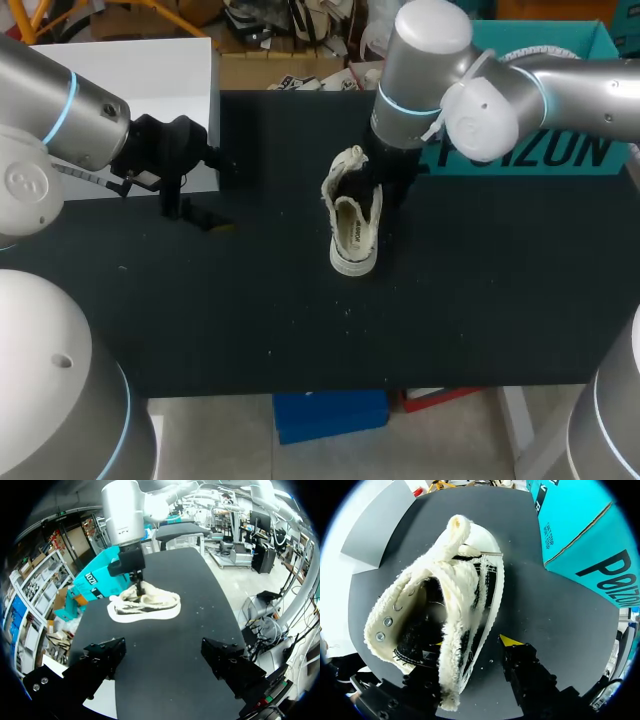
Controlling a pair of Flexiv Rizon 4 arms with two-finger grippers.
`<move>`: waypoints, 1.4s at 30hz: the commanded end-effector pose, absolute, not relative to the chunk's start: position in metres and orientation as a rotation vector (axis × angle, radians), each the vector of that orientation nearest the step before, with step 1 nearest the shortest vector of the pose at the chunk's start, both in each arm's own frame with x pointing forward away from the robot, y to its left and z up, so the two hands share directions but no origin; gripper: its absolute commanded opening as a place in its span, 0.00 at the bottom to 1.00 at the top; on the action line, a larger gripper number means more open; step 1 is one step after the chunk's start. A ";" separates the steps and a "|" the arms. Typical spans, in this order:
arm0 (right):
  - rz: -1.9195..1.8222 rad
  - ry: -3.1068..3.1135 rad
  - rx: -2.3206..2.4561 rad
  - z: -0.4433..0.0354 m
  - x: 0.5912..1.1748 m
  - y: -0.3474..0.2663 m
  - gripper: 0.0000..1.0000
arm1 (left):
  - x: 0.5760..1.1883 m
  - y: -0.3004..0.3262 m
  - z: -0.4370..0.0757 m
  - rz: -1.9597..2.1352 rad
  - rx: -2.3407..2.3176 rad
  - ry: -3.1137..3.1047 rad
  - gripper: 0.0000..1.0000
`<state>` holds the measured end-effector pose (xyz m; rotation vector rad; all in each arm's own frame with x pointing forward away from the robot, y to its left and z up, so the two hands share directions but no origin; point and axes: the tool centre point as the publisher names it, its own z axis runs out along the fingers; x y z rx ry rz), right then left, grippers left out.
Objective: Take the shoe out of the shoebox, open the shoe tongue, remove and reinsert the insole, then place the shoe into the shoebox
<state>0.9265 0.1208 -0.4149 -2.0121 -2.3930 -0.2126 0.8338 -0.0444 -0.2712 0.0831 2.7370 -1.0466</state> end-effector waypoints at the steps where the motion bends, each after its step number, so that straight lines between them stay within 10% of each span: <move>1: -0.198 -2.395 -2.026 -0.420 0.929 0.123 0.34 | 0.833 -0.044 -0.271 -1.041 0.082 2.738 1.00; 3: -0.195 -2.395 -2.033 -0.421 0.929 0.122 0.00 | 0.833 -0.044 -0.271 -1.041 0.082 2.738 1.00; 23: -0.350 -2.473 -1.905 -0.327 0.912 0.118 0.00 | 0.833 -0.044 -0.271 -1.041 0.082 2.738 1.00; 42: 0.005 -3.059 -0.585 -0.231 0.933 0.076 0.00 | 0.833 -0.044 -0.271 -1.041 0.082 2.738 1.00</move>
